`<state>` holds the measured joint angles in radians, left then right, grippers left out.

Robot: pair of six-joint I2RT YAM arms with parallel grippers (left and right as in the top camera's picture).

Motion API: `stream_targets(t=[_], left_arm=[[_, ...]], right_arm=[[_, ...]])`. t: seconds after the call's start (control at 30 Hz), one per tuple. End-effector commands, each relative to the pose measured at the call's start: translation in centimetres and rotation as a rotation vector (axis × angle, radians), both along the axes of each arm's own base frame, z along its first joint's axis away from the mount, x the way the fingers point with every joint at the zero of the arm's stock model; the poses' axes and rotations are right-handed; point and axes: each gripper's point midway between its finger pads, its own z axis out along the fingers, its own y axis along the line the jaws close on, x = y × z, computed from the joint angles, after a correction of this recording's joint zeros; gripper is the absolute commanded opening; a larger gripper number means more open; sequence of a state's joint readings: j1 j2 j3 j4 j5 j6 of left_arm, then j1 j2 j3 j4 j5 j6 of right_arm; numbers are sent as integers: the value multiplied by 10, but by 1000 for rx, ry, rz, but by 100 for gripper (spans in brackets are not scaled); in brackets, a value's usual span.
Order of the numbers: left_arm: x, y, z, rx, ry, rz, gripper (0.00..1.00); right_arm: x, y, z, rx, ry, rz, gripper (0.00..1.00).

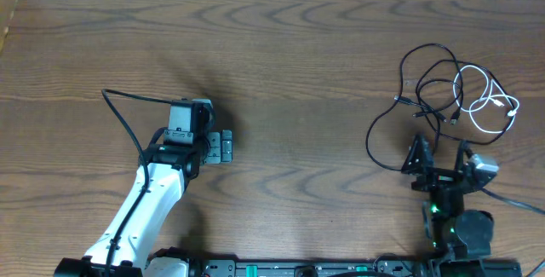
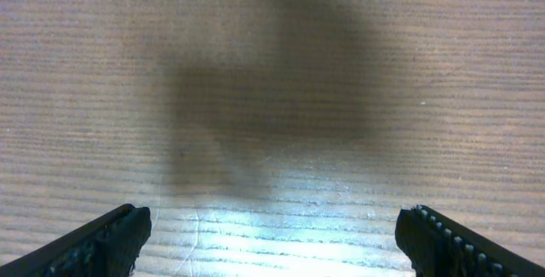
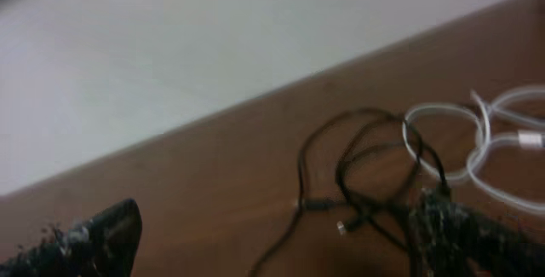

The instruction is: Untangle cables

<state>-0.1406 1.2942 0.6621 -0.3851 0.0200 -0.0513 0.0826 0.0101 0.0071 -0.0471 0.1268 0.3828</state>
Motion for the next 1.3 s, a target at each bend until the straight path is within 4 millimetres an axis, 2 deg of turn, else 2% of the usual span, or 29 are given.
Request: stream_targets(t=[0.0, 0.37, 0.6, 0.8, 0.9, 1.27], left_arm=[[0, 1, 0, 6, 0, -1, 98], [0, 1, 0, 6, 0, -1, 98], [0, 1, 0, 6, 0, -1, 98], [0, 1, 0, 7, 0, -1, 98], [0, 1, 0, 6, 0, -1, 98], [0, 1, 0, 6, 0, -1, 98]], right_arm=[[0, 0, -3, 4, 10, 0, 99], [0, 0, -3, 1, 11, 1, 99], [0, 8, -4, -340, 22, 52, 99], [0, 9, -4, -506, 26, 70, 99], [-1, 17, -6, -594, 20, 120, 99], [-1, 21, -6, -627, 13, 144, 99]])
